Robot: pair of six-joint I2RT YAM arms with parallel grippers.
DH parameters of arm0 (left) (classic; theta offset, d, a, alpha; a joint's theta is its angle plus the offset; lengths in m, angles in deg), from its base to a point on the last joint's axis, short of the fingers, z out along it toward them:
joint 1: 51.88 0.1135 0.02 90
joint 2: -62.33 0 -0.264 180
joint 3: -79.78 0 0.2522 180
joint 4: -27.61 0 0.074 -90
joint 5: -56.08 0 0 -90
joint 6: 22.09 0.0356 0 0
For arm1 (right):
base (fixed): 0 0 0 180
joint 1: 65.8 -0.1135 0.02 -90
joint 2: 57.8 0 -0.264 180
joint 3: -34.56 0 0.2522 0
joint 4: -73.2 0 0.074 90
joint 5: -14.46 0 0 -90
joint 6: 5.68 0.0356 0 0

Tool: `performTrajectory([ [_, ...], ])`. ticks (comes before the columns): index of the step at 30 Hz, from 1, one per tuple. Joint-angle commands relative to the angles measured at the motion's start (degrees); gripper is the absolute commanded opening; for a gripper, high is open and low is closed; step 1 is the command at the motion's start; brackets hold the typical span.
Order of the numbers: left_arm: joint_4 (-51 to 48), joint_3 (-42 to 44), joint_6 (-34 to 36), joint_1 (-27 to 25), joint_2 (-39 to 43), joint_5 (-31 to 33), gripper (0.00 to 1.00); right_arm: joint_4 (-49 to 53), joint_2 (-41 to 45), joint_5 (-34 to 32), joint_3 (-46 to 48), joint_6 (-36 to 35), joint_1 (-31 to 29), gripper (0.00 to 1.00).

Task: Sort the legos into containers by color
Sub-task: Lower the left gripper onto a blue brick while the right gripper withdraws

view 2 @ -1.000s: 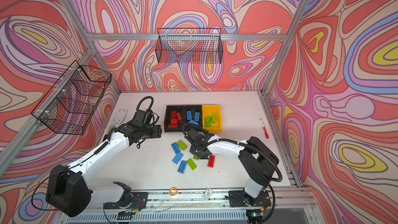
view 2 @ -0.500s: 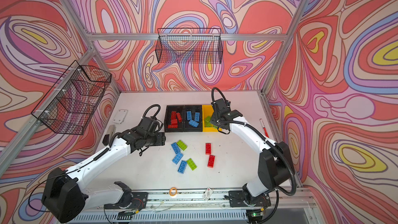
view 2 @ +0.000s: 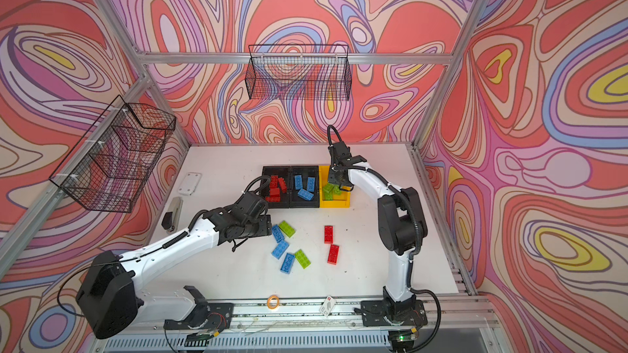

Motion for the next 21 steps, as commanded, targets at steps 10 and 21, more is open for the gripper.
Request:
performTrajectory([
  [10, 5.1, -1.0, -1.8, -0.9, -8.5, -0.9, 0.75, 0.3, 9.7, -4.1, 3.5, -1.4, 0.3, 0.58],
  [21, 6.7, -4.6, -2.8, -1.0, -15.5, -3.5, 0.74, 1.6, 24.0, -8.1, 13.9, 0.2, 0.9, 0.57],
])
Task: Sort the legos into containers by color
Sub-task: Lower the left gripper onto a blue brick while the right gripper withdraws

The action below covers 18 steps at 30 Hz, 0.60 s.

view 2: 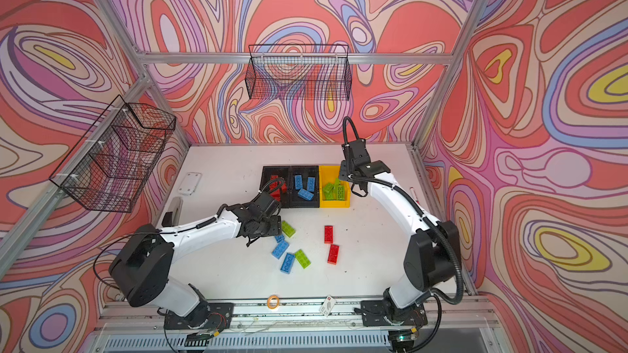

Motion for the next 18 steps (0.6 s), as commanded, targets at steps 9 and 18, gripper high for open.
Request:
performTrajectory([
  [9, 0.6, -1.4, -2.1, -0.6, -2.5, -1.7, 0.71, 1.4, 5.2, -3.1, 6.2, 2.1, 1.2, 0.56],
  [18, 0.6, -0.8, -0.5, -0.6, -3.5, -0.5, 0.68, 0.0, 4.8, -0.9, 8.2, 1.9, 2.1, 0.55],
])
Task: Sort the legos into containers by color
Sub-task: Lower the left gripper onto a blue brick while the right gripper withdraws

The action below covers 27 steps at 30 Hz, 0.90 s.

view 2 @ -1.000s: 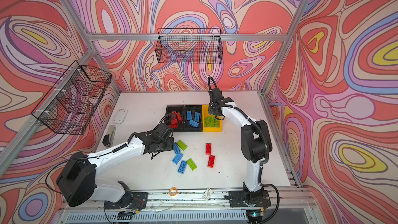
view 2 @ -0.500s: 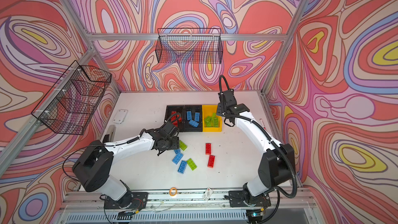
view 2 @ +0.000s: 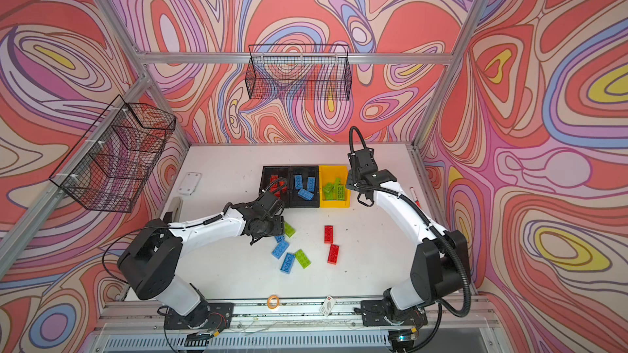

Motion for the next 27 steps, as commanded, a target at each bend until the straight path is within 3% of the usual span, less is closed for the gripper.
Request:
performTrajectory([
  [1, -0.3, 0.2, 0.1, -0.2, -1.4, 1.0, 0.68, -0.4, 1.4, 0.5, 1.3, 0.7, 0.5, 0.55],
  [20, 0.4, 3.1, 1.5, 0.5, -0.4, 2.0, 0.40, -0.2, 3.4, 0.6, 3.1, 1.2, 1.1, 0.54],
  [27, -4.1, -0.9, 5.0, 0.7, 2.1, 4.7, 0.32, -0.1, 3.5, 1.1, 3.3, 1.1, 1.2, 0.54],
])
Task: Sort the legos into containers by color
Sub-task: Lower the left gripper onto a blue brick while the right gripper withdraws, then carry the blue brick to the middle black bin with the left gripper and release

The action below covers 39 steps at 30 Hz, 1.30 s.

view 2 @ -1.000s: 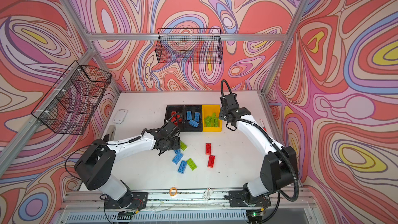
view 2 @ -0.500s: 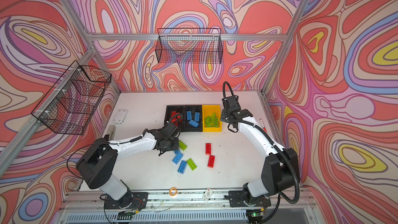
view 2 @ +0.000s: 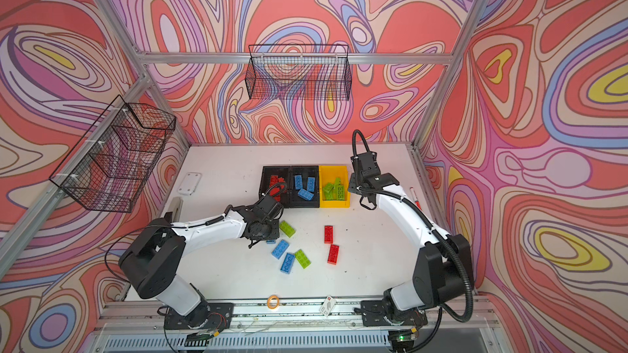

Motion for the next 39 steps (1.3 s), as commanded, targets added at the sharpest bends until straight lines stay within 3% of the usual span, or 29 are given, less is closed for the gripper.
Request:
performTrajectory([
  [1, -4.4, -3.7, 2.7, 0.4, 2.8, 3.4, 0.31, 0.3, 1.7, 0.5, 0.6, 0.4, 0.4, 0.54],
  [11, -8.6, -20.7, 13.1, 0.4, 1.2, 6.4, 0.30, -2.7, 6.8, 8.7, 11.9, -0.7, 0.3, 0.53],
  [16, -8.1, -33.3, 17.1, 0.4, -8.4, 4.3, 0.31, -6.5, 11.4, 13.6, 18.2, 1.0, -1.3, 0.55],
  [21, -7.5, -44.2, 18.4, 0.4, -18.8, 2.8, 0.32, -5.5, 13.7, 10.3, 20.6, 2.9, -6.1, 0.55],
  [22, -7.7, -46.3, 18.5, 0.4, -20.8, 2.7, 0.35, -5.1, 14.1, 9.7, 20.8, 3.3, -7.0, 0.56],
  [26, -10.3, -52.6, 18.0, 0.4, -25.7, 3.2, 0.62, -4.5, 15.6, 9.6, 21.8, 4.2, -10.1, 0.56],
  [29, -9.6, -52.1, 17.9, 0.5, -24.6, 4.9, 0.72, -3.5, 15.6, 8.3, 21.6, 3.9, -13.5, 0.56],
  [33, -8.9, -47.8, 17.6, 1.9, -19.9, 6.9, 0.75, -3.9, 14.3, 7.4, 21.5, 3.1, -17.9, 0.57],
  [39, -4.7, -32.4, 16.6, 6.7, -5.3, 8.7, 0.75, -5.6, 6.7, 5.4, 16.8, 0.5, -28.5, 0.58],
])
